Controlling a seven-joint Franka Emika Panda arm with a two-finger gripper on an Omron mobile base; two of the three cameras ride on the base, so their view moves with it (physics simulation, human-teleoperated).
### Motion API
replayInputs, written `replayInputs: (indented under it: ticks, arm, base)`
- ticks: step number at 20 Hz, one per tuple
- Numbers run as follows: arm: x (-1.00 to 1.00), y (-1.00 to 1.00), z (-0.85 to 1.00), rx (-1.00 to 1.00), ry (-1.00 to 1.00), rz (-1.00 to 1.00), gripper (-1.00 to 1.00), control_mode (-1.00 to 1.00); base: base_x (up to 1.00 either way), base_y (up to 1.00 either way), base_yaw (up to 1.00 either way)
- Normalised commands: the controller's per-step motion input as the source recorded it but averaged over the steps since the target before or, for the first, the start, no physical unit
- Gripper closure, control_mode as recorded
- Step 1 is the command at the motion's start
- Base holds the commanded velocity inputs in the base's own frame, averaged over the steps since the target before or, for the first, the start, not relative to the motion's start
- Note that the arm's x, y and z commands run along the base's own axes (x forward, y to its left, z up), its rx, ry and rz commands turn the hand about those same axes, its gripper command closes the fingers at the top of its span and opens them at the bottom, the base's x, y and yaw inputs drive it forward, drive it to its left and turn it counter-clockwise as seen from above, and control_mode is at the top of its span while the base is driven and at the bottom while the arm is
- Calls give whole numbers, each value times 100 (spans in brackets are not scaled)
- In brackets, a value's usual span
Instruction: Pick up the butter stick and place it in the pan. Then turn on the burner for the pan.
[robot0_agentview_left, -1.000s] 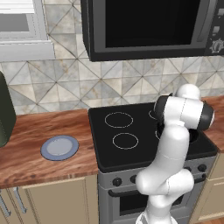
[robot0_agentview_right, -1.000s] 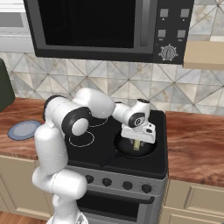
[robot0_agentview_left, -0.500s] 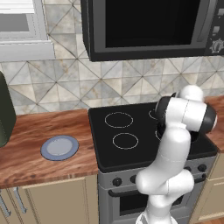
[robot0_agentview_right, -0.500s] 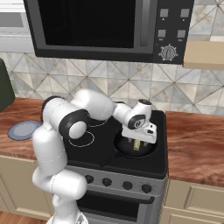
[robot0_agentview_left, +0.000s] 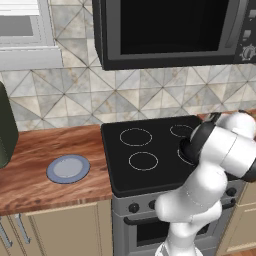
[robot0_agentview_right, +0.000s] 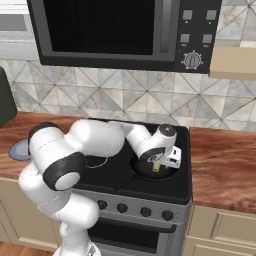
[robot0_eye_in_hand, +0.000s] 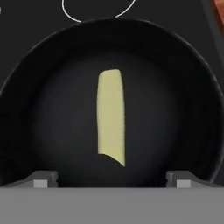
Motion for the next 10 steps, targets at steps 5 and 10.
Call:
replayInputs:
  ticks: [5,10]
  arm:
    - [-39,0,41,0,-18,0,-100,-100]
    - [-47,3,17,0,-27,0,-100,-100]
  base:
    - [0,0,0]
    - [0,0,0]
